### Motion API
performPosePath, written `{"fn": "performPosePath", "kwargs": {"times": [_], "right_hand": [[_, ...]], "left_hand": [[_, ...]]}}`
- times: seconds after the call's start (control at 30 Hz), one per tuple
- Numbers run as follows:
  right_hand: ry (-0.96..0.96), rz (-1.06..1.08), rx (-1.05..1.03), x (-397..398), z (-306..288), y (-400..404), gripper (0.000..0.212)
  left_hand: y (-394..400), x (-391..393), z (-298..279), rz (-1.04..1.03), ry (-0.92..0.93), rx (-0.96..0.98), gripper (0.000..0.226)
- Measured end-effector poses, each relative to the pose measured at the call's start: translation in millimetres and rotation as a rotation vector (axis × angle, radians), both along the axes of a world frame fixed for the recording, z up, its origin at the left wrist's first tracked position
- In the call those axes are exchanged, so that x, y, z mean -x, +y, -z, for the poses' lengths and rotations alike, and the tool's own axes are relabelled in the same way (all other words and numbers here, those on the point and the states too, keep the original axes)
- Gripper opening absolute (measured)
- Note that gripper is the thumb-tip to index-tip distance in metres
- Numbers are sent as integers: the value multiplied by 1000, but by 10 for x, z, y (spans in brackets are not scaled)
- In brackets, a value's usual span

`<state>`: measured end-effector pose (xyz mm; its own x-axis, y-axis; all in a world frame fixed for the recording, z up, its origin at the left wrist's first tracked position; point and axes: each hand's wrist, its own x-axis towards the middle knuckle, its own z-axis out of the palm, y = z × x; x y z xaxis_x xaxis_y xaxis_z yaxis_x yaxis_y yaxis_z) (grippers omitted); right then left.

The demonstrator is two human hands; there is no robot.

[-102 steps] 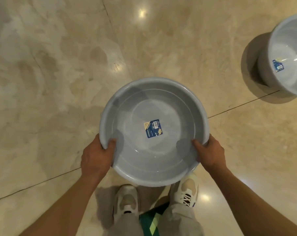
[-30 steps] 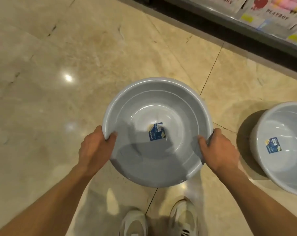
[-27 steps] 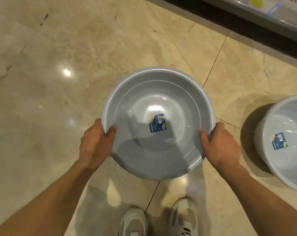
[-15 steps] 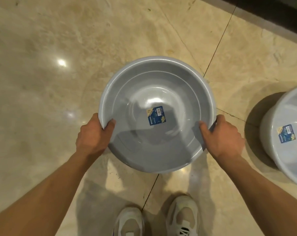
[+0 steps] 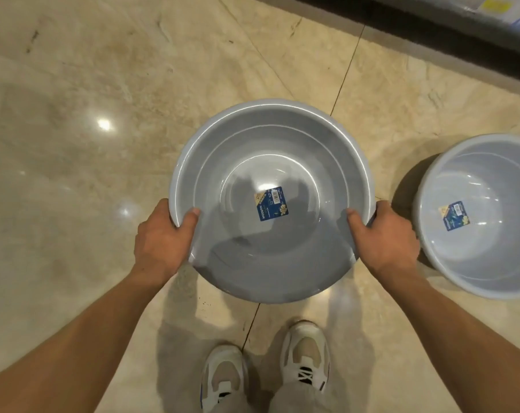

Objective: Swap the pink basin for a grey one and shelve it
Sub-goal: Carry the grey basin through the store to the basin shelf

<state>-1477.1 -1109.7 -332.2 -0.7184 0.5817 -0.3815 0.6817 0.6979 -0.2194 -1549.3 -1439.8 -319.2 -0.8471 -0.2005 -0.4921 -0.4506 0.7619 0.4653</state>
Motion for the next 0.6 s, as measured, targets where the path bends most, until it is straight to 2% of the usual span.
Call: {"fn": "performPosePath", "kwargs": {"times": [0.23, 0.43, 0.6], "right_hand": [[40, 189, -20, -351, -990, 601, 40], [27, 338, -44, -955, -1805, 1312, 40], [97, 504, -46, -1590, -2423, 1827, 36]], "left_hand": [[744, 101, -935, 128, 18, -31, 32], [1709, 66, -1674, 339, 49, -38, 30], [2529, -118, -2292, 468, 28, -99, 35]]}}
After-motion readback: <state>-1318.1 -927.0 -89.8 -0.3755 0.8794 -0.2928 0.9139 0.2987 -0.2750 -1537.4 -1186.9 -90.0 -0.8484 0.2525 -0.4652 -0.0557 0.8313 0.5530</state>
